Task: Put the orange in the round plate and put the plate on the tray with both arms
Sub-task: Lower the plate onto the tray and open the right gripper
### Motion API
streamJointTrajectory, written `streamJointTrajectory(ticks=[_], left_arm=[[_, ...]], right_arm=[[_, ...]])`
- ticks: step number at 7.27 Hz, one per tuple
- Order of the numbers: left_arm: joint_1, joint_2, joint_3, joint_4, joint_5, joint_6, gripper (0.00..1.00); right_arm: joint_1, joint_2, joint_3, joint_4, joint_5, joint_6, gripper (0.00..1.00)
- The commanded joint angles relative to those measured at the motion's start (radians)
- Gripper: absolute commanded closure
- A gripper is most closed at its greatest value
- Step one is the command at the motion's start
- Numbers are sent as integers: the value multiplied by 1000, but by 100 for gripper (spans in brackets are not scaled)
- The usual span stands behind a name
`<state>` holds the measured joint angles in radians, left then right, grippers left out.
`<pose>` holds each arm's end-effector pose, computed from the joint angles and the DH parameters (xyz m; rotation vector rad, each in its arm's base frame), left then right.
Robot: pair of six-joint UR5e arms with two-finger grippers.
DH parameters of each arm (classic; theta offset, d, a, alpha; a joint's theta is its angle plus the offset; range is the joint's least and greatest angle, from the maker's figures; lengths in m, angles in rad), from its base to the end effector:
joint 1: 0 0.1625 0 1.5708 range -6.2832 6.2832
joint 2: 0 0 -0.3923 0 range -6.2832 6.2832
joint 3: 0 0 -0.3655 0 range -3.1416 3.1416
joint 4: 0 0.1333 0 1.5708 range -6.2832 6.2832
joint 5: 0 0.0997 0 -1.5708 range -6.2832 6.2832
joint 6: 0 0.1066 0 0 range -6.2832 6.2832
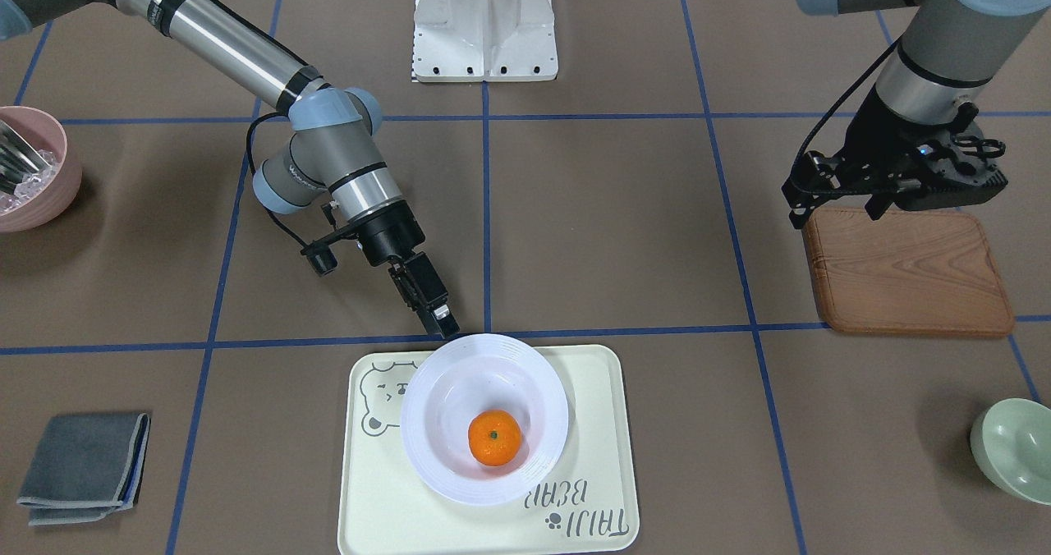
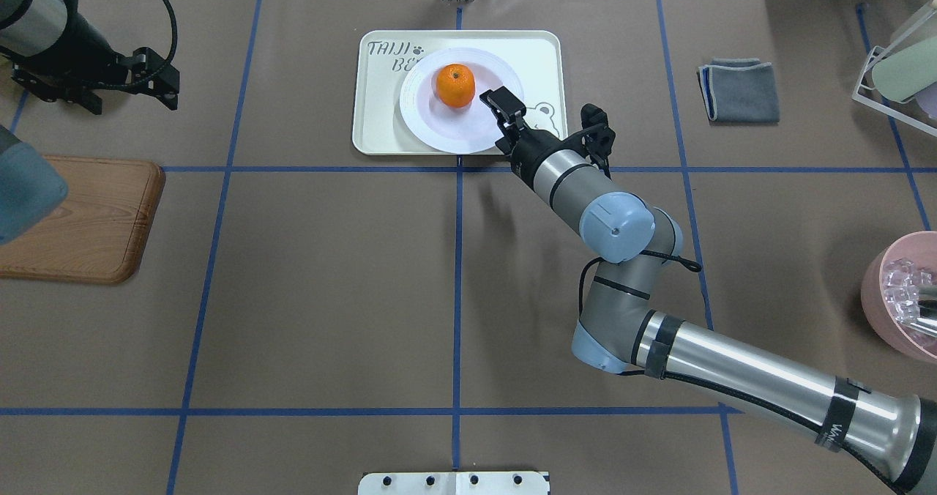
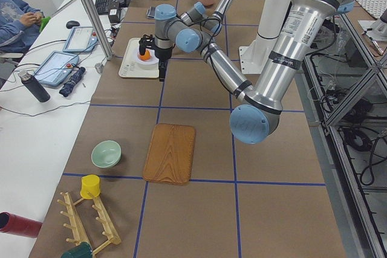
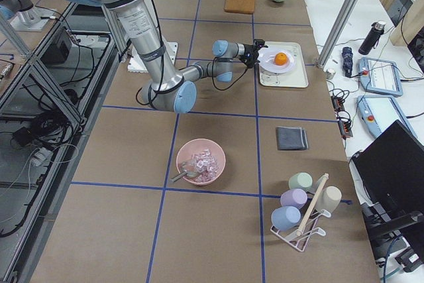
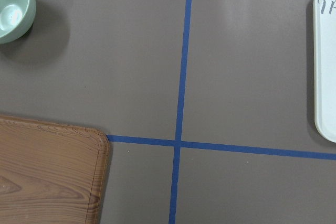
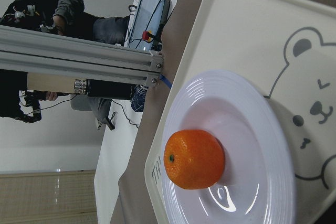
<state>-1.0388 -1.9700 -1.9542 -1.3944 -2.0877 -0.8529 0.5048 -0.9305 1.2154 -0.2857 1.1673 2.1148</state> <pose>0.2077 -0.5118 0.2856 0.1363 0.7636 -0.1480 -0.5133 -0.4838 0.2747 0.3061 -1.6602 1.1215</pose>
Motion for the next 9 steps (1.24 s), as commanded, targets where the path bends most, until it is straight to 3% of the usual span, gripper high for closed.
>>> streamJointTrajectory(ticks=[1, 3, 5, 7, 9], left_arm=[[0, -3, 3, 2, 0, 0, 2], [-1, -1, 5, 0, 0, 11, 2], [-10, 0, 6, -2, 2, 52, 2], [-35, 3, 20, -3, 2, 155, 2], [-78, 17, 52, -3, -5, 297, 2]], right_arm=[[-32, -94, 175, -74, 8, -27, 0], [-67, -169, 339, -242, 38, -202, 0], [-55, -242, 502, -457, 162, -414, 0], [10, -271, 564, -620, 277, -617, 0], [142, -284, 620, -798, 459, -874, 0]])
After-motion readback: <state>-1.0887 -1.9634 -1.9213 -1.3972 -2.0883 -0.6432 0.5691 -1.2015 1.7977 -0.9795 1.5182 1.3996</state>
